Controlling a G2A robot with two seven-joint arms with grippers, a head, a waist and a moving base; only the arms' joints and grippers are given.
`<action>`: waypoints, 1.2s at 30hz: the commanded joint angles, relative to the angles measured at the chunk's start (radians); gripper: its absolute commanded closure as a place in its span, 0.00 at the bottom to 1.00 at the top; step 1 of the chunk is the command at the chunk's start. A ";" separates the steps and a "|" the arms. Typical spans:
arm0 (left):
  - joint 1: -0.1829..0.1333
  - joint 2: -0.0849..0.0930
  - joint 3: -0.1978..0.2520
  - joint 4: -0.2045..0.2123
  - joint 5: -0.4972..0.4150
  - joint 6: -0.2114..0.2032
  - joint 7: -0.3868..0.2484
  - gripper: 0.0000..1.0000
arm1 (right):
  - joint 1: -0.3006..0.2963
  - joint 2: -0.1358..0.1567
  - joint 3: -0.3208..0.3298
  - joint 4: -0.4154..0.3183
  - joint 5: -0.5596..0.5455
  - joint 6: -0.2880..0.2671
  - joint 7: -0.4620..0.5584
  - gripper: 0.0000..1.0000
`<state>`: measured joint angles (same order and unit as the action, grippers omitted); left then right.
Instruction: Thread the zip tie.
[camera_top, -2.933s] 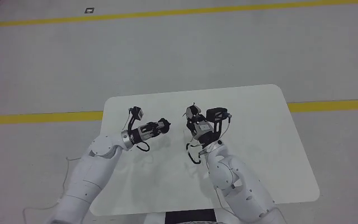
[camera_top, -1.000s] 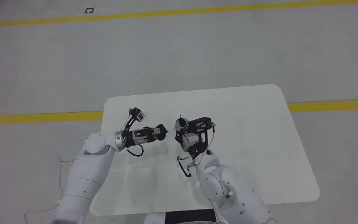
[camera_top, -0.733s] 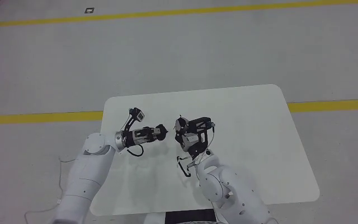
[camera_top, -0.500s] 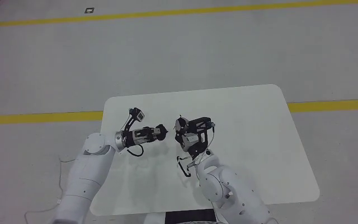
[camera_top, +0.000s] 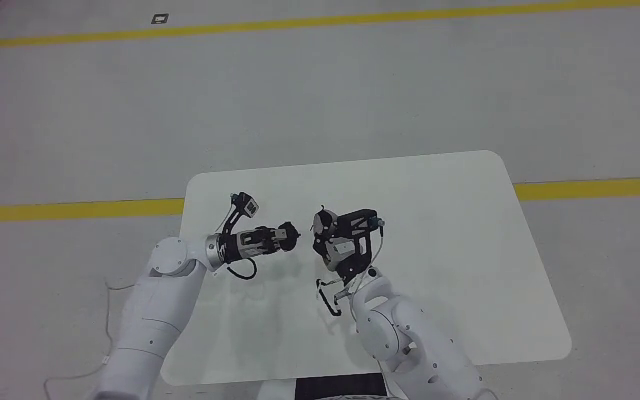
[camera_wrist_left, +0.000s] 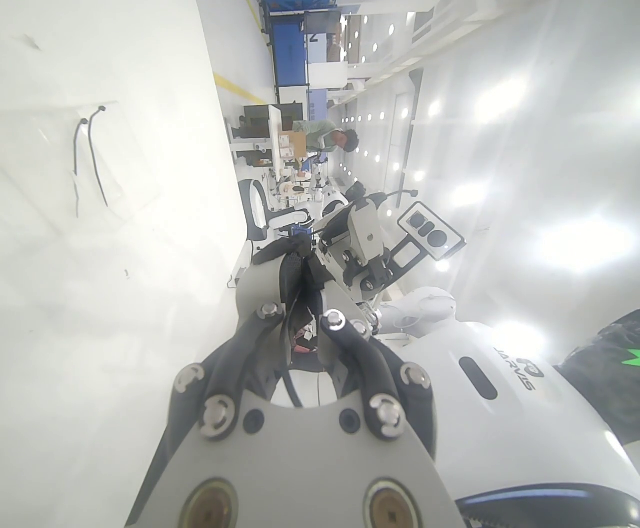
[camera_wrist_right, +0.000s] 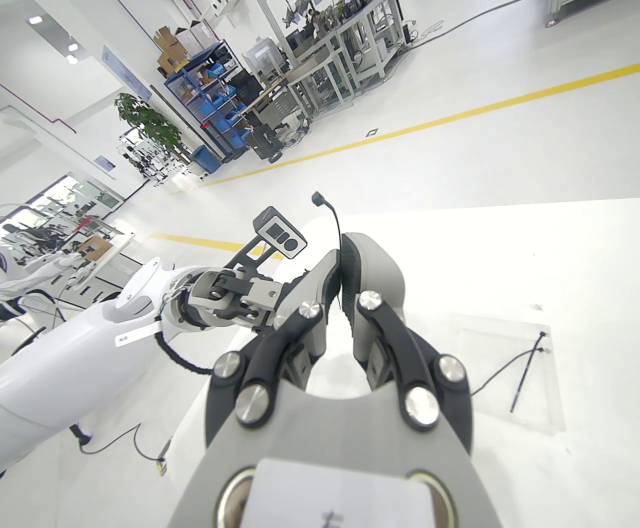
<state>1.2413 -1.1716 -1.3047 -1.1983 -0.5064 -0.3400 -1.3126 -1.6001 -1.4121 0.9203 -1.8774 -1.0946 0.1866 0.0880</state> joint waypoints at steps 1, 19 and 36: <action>0.000 0.000 0.000 0.000 0.000 0.000 0.000 1.00 | 0.000 0.000 0.000 0.000 0.000 0.000 0.000 1.00; 0.000 0.000 0.000 0.000 0.000 0.000 0.000 1.00 | 0.000 0.000 0.000 0.000 0.000 0.000 0.000 1.00; 0.000 0.000 0.000 0.000 0.000 0.000 0.000 1.00 | -0.005 -0.008 -0.055 0.001 -0.042 0.034 0.011 1.00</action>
<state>1.2413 -1.1716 -1.3047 -1.1983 -0.5064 -0.3400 -1.3126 -1.6069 -1.4195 0.8682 -1.8798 -1.1389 0.2182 0.0971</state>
